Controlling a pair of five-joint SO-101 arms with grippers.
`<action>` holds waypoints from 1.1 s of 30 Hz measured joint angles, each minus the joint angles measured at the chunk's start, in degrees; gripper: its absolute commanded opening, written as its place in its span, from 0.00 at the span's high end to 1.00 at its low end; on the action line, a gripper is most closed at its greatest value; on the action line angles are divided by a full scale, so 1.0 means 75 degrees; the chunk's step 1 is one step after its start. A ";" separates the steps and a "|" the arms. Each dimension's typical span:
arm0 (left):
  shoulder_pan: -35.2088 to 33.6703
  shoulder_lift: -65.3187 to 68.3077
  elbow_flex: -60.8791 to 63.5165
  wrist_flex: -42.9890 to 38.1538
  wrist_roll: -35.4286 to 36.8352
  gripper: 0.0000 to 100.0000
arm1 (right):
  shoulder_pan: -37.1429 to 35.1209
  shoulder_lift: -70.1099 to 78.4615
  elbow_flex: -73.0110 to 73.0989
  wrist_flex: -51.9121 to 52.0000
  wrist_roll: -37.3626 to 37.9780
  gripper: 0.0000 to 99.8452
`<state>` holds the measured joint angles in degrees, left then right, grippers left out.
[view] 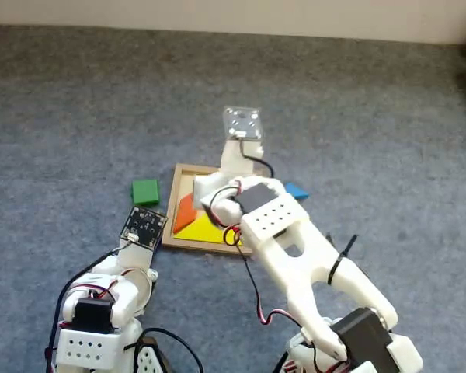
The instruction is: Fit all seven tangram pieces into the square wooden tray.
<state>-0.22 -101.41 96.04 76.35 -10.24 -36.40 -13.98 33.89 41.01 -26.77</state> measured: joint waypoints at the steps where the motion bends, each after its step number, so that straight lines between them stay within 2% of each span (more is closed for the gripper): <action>1: 0.0000 0.0000 0.0000 0.0000 0.0000 0.99 | -0.0023 0.0000 0.0000 -0.0012 0.0023 1.00; 5: 0.0000 0.0000 0.0000 0.0000 0.0000 0.99 | -0.0258 0.0258 0.0422 -0.0750 0.0082 1.00; 10: 0.0000 0.0000 0.0000 0.0000 0.0000 0.99 | -0.0469 0.1184 0.1008 -0.2579 0.0082 1.00; 13: 0.0000 0.0000 0.0000 0.0000 0.0000 0.99 | -0.0481 0.1547 0.1020 -0.2989 0.0082 1.00; 24: 0.0000 0.0000 0.0000 0.0000 0.0000 0.99 | -0.1348 0.2110 0.1055 -0.3141 0.0082 1.00; 33: 0.0000 0.0000 0.0000 0.0000 0.0000 0.99 | -0.1184 0.1336 0.1090 -0.2122 0.0105 1.00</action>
<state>-0.22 -101.41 96.04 76.35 -10.24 -45.27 -3.96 42.07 25.10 -25.98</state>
